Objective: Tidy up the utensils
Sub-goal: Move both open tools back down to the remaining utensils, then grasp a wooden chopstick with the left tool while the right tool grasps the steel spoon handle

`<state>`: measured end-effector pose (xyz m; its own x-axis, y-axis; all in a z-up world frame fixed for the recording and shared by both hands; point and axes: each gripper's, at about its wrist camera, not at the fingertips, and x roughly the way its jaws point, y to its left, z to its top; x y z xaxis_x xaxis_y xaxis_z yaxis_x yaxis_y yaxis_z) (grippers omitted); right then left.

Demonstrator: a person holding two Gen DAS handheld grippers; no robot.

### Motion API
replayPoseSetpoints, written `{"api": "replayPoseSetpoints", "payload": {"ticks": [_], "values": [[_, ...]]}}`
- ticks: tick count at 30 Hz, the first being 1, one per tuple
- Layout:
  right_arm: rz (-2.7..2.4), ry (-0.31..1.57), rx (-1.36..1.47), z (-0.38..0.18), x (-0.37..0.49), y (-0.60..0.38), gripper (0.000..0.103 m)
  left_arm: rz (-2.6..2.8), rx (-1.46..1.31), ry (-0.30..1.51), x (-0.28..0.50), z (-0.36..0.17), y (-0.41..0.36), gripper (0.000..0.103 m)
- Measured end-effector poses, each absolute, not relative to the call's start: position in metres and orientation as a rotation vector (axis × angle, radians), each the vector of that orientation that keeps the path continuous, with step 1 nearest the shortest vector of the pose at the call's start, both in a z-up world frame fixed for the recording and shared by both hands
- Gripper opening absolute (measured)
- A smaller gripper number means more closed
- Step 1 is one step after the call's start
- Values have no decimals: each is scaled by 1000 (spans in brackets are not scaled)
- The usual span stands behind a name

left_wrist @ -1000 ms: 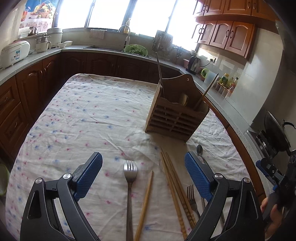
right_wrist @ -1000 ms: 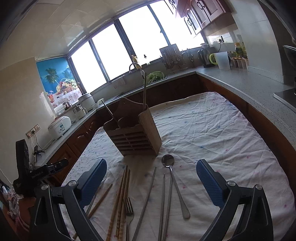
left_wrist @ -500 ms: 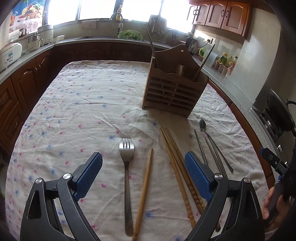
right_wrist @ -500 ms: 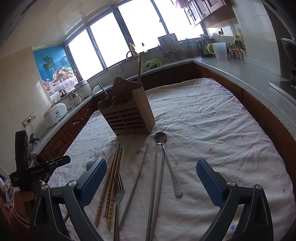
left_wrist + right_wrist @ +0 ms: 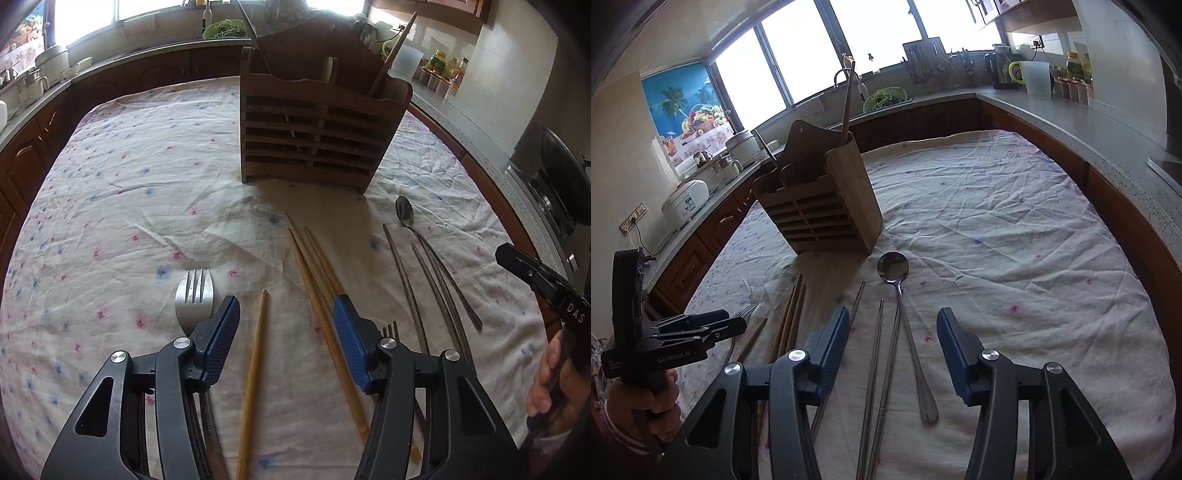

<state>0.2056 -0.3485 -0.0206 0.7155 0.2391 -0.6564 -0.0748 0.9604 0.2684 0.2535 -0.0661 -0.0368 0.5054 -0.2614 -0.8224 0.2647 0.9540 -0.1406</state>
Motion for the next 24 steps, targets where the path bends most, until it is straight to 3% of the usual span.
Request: {"api": "replayPoseSetpoints", "payload": {"ticks": [3,12,16,24], "values": [[189,791,201,-27,223,-346,37,-317,8,1015,263,-43,-71,49],[230,896,111,-54,275,-333,28,-312,45,1077,287,-61,-83,35],[239,930,83,-65,289,-329,27,-320,64,1088,295,-65,-88,33],[232,959,52,-73,298,-326,13,-393,229,1081,294,-67,-97,31]]}}
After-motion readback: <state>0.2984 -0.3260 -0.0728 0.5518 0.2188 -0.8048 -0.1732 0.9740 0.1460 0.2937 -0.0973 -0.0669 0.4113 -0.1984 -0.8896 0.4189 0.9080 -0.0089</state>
